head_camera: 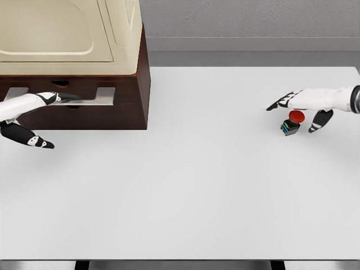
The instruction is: Open the cabinet drawer with left arm, and place a switch into the drawer with right arm
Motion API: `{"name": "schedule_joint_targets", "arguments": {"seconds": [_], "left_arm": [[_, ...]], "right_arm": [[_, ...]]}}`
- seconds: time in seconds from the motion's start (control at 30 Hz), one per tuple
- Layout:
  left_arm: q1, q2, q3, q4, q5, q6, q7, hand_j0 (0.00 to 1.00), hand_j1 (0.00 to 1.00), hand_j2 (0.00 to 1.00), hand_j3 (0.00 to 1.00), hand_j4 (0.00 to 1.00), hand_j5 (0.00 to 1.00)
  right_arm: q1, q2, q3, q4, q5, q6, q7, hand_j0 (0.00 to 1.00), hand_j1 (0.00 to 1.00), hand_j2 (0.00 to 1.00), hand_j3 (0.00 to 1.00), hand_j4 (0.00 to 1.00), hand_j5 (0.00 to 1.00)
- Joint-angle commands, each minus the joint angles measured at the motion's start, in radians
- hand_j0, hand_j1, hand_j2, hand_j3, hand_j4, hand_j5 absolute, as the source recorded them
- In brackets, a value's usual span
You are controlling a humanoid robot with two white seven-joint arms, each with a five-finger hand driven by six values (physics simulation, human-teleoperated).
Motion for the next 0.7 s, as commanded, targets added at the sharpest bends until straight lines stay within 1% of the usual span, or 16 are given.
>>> {"name": "schedule_joint_targets", "arguments": {"seconds": [0.0, 0.2, 0.23, 0.3, 0.33, 0.4, 0.43, 0.47, 0.57, 0.6, 0.63, 0.67], "left_arm": [[0.002, 0.007, 0.001, -0.005, 0.012, 0.002, -0.001, 1.00, 1.00, 1.00, 1.00, 1.00, 1.00], [0.003, 0.019, -0.001, -0.022, 0.017, 0.002, -0.007, 1.00, 1.00, 1.00, 1.00, 1.00, 1.00], [0.003, 0.028, -0.001, -0.024, 0.017, 0.002, -0.007, 1.00, 1.00, 1.00, 1.00, 1.00, 1.00], [0.014, 0.030, -0.001, -0.027, 0.017, 0.002, -0.007, 1.00, 1.00, 1.00, 1.00, 1.00, 1.00], [0.017, 0.033, -0.001, -0.035, 0.017, 0.002, -0.007, 1.00, 1.00, 1.00, 1.00, 1.00, 1.00], [0.017, 0.048, -0.001, -0.050, 0.019, 0.002, -0.007, 1.00, 1.00, 1.00, 1.00, 1.00, 1.00], [0.017, 0.053, -0.001, -0.053, 0.019, 0.002, -0.007, 1.00, 1.00, 1.00, 1.00, 1.00, 1.00], [0.017, 0.059, -0.001, -0.058, 0.020, 0.002, -0.007, 1.00, 1.00, 1.00, 1.00, 1.00, 1.00], [0.017, 0.077, -0.001, -0.075, 0.029, 0.002, -0.007, 1.00, 1.00, 1.00, 1.00, 1.00, 1.00], [0.017, 0.082, -0.001, -0.079, 0.031, 0.002, -0.007, 1.00, 1.00, 1.00, 1.00, 1.00, 1.00], [0.025, 0.084, -0.001, -0.082, 0.031, 0.002, -0.007, 1.00, 1.00, 1.00, 1.00, 1.00, 1.00], [0.031, 0.085, 0.001, -0.082, 0.034, 0.002, -0.007, 1.00, 1.00, 1.00, 1.00, 1.00, 1.00]], "right_arm": [[0.000, 0.001, -0.001, 0.002, -0.004, 0.001, 0.000, 1.00, 1.00, 1.00, 1.00, 1.00, 1.00], [0.002, 0.001, -0.002, 0.009, -0.002, 0.001, 0.002, 1.00, 1.00, 1.00, 1.00, 1.00, 1.00], [0.008, -0.001, -0.001, 0.008, 0.001, 0.001, 0.004, 0.99, 0.99, 0.99, 0.99, 0.99, 0.99], [0.008, -0.001, -0.002, 0.006, 0.008, 0.001, 0.008, 0.94, 0.94, 0.94, 0.94, 0.94, 0.94], [0.008, -0.001, -0.002, 0.008, 0.007, 0.001, 0.008, 0.86, 0.86, 0.86, 0.86, 0.86, 0.86], [0.008, -0.002, -0.002, 0.009, 0.008, 0.001, 0.013, 0.78, 0.78, 0.78, 0.78, 0.78, 0.78], [0.008, -0.002, -0.002, 0.009, 0.007, 0.001, 0.013, 0.75, 0.75, 0.75, 0.75, 0.75, 0.75], [0.008, -0.001, -0.002, 0.011, 0.008, 0.001, 0.013, 0.68, 0.68, 0.68, 0.68, 0.68, 0.68], [0.011, 0.002, -0.004, 0.015, 0.008, 0.001, 0.013, 0.61, 0.61, 0.61, 0.61, 0.61, 0.61], [0.011, 0.002, -0.004, 0.015, 0.010, 0.001, 0.013, 0.56, 0.56, 0.56, 0.56, 0.56, 0.56], [0.012, 0.005, -0.004, 0.017, 0.010, 0.001, 0.013, 0.56, 0.56, 0.56, 0.56, 0.56, 0.56], [0.012, 0.005, -0.004, 0.017, 0.011, 0.001, 0.013, 0.53, 0.53, 0.53, 0.53, 0.53, 0.53]]}}
